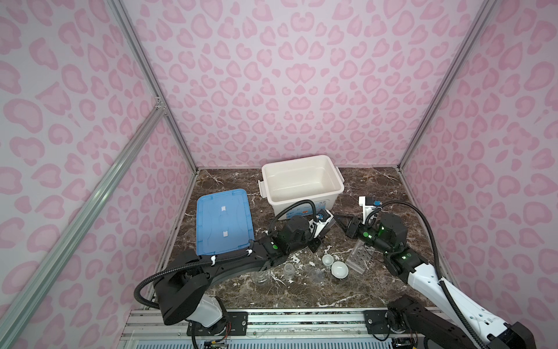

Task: Organize the chemistry lab equipment
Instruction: 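Close the right gripper on the left-held tube and open the left gripper, then carry the tube with the right gripper over the clear rack while the left gripper withdraws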

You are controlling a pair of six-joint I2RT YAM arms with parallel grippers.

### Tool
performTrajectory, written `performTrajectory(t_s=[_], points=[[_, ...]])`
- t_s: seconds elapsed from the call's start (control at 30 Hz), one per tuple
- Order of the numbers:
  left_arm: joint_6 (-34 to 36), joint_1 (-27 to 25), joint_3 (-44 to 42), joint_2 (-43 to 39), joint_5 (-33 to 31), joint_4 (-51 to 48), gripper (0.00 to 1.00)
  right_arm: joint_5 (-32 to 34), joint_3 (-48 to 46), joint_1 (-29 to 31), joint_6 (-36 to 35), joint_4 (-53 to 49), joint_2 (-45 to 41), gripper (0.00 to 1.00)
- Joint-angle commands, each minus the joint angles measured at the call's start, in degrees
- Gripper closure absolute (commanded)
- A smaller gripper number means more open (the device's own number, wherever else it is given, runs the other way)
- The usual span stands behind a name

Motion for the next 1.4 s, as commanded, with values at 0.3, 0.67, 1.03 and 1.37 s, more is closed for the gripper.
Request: performTrajectory(t_s=[0.3,0.67,1.03,1.37], points=[[-3.2,0.0,-1.6,-0.6,-8.0,2.6,0.12,5.4,0.4,0.8,-4.0,-5.5,-4.9,0.9],[-7.4,0.3,-7.1,-3.9,-18.7,3.7,0.02,27.6,2.9,11.2,-13.8,-18.9,-11.9,0.92],[-9.1,1.2,-10.1,-6.9,-19.7,4.7,0.02,43.2,2.8,18.2,-15.4,-21.2,-15.2,0.92],[-13.1,4.8,-13.7,-9.7,-21.3,4.3,0.02,55.8,5.9,29.0,-20.8,-27.2,-13.8,0.93]])
